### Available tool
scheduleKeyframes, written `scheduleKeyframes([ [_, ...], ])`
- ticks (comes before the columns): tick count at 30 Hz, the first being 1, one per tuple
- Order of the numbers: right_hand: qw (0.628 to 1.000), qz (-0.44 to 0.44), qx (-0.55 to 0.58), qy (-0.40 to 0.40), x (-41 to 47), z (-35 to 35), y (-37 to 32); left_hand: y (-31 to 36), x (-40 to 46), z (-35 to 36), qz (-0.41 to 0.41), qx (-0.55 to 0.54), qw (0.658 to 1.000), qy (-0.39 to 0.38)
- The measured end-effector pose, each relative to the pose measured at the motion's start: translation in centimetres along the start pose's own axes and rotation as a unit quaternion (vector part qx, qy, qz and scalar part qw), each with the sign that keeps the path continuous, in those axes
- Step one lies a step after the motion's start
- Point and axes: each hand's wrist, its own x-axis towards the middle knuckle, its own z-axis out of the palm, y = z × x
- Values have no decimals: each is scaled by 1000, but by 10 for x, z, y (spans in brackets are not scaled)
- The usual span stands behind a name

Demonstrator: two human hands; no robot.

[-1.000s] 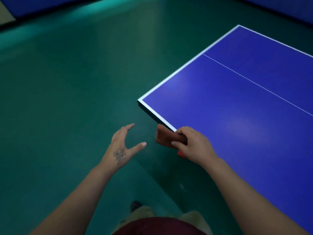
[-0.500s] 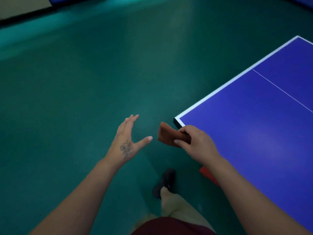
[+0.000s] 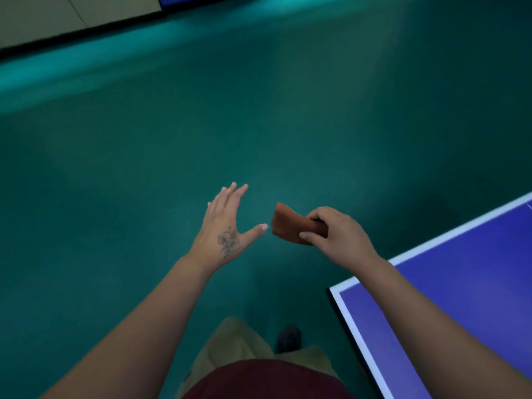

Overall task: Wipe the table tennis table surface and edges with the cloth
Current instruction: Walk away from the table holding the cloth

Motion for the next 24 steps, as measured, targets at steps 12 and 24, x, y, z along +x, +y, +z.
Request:
scheduleKeyframes([
  [12, 999, 19, -33, 10, 228, -17, 1, -48, 222, -64, 12, -4, 1000, -4],
  [24, 993, 99, -45, 47, 440, -64, -11, -64, 471, -141, 51, -45, 996, -61],
])
